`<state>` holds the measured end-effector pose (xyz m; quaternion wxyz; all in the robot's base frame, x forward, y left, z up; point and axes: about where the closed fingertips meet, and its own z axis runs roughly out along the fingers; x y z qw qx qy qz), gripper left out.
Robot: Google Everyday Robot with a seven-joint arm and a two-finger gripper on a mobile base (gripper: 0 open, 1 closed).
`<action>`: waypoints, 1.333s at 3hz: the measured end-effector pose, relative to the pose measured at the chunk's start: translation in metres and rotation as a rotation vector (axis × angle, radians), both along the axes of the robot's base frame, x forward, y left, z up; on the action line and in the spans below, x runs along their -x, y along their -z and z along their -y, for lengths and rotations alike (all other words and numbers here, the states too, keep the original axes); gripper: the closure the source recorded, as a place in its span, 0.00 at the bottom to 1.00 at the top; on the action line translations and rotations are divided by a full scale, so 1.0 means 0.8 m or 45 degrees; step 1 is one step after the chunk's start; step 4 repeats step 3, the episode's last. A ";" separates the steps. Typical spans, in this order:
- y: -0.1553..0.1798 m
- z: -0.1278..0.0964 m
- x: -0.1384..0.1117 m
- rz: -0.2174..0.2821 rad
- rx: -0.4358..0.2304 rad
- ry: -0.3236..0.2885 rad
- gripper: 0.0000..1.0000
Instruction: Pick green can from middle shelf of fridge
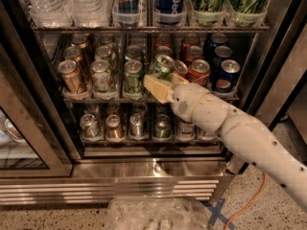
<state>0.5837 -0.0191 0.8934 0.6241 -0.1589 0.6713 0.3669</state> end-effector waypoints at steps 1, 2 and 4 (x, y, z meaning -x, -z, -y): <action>-0.037 -0.013 0.065 0.173 0.152 -0.133 1.00; -0.050 -0.041 0.095 0.211 0.221 -0.244 1.00; -0.045 -0.038 0.092 0.197 0.217 -0.236 1.00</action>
Offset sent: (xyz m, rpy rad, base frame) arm -0.0484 0.0084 0.0275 -0.1122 -0.1286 0.0952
